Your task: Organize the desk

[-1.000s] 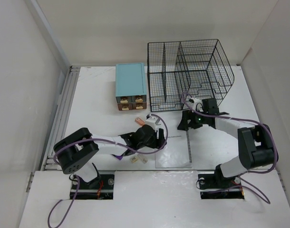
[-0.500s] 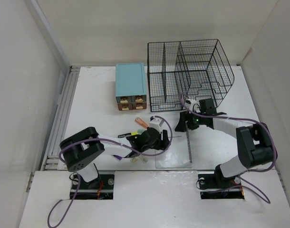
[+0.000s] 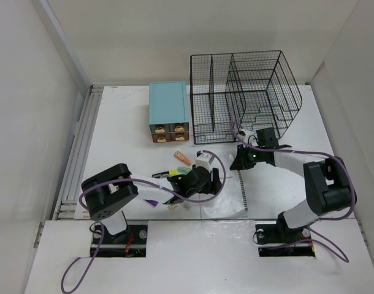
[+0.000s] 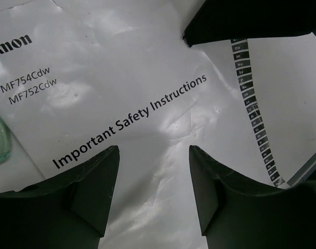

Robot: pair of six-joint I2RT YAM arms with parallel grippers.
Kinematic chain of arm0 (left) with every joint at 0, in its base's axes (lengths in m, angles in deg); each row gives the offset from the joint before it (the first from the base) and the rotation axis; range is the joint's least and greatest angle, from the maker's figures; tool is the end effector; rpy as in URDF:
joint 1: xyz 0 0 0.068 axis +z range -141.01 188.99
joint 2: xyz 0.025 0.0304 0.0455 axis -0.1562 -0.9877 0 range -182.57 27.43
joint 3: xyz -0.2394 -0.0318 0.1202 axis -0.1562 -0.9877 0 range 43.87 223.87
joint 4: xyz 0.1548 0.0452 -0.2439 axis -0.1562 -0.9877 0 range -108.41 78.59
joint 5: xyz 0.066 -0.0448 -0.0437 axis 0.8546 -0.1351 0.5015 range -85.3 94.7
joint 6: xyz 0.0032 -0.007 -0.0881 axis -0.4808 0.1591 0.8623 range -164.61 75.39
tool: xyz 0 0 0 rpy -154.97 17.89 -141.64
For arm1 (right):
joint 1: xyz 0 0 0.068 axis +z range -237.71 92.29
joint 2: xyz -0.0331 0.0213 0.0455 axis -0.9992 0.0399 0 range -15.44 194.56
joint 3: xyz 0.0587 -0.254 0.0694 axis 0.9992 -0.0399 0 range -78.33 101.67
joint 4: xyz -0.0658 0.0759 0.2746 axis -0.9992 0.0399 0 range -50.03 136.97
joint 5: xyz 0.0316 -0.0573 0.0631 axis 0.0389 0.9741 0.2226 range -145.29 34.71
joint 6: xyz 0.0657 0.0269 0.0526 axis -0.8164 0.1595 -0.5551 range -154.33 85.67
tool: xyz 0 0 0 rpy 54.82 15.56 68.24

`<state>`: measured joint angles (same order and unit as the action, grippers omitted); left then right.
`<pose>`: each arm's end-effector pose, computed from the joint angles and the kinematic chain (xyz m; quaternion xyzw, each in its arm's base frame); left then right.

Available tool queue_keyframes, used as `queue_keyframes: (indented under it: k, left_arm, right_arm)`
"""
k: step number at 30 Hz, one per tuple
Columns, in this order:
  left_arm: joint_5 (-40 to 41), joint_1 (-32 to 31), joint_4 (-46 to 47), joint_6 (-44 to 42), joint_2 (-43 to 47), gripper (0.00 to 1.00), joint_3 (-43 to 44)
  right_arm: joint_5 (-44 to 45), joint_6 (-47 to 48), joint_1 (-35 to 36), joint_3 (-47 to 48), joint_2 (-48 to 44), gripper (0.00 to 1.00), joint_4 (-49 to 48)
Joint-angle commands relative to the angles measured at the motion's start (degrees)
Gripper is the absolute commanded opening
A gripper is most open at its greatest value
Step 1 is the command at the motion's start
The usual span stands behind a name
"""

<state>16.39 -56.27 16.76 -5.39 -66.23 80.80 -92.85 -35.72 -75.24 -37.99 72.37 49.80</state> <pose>0.1701 -0.3310 0.1023 0.1420 0.8450 -0.3481 0.3803 0.2978 0.1150 0.0954 -0.1780 0.8955 0.3388 0.2273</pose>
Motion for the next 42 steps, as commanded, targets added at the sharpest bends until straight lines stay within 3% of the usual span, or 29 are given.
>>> queue_keyframes:
  k: [1, 4, 5, 7, 9, 11, 16, 20, 25, 33, 37, 42]
  left_arm:
    - [-3.51, -0.40, -8.91, 0.86, -4.42, 0.54, -1.86]
    - [-3.51, -0.40, -8.39, 0.86, -3.46, 0.57, -2.56]
    - [-2.99, -0.40, -7.78, 0.86, -2.49, 0.70, -2.56]
    - [-2.45, -0.40, -7.77, 0.86, 2.33, 0.84, -4.22]
    - [-2.45, -0.40, -9.25, 0.33, 9.07, 0.95, -4.23]
    - [-1.75, -0.40, -11.10, -1.42, 14.36, 1.00, -4.23]
    - [0.79, -0.92, -18.30, -3.97, 33.50, 1.00, -2.83]
    - [1.32, -0.93, -23.32, -5.38, 42.84, 1.00, -0.02]
    - [0.80, -0.93, -26.57, -6.00, 47.26, 1.00, 0.78]
    - [0.80, -0.93, -26.67, -3.80, 51.65, 1.00, -3.17]
    - [0.80, -0.93, -26.67, -3.28, 53.58, 1.00, -4.58]
    - [0.80, -0.93, -27.20, -3.28, 54.12, 1.00, -5.20]
  right_arm:
    - [-1.54, 1.30, 0.63, 0.44, -2.20, 0.00, 0.72]
    - [-5.59, 2.79, -0.51, 1.75, -3.69, 0.00, 2.91]
    - [-5.59, 4.27, -0.52, 2.89, -5.18, 0.00, 3.62]
    - [-6.12, 6.30, -1.04, 3.95, -7.29, 0.00, 5.10]
    - [-4.72, 9.12, -1.04, 6.06, -10.62, 0.00, 6.43]
    - [-3.49, 11.22, -1.04, 8.08, -12.74, 0.00, 9.40]
    - [0.55, 15.62, 2.38, 12.83, -20.37, 0.00, 12.58]
    - [6.96, 16.42, 6.25, 16.08, -25.66, 0.00, 11.36]
    - [8.11, 17.03, 7.66, 24.60, -24.27, 0.00, 9.42]
    - [12.77, 13.44, 8.88, 41.47, -14.26, 0.00, 5.74]
    - [20.40, 11.32, 10.73, 46.75, -11.18, 0.00, 3.01]
    - [36.66, 9.47, 13.45, 51.68, -6.69, 0.00, -1.99]
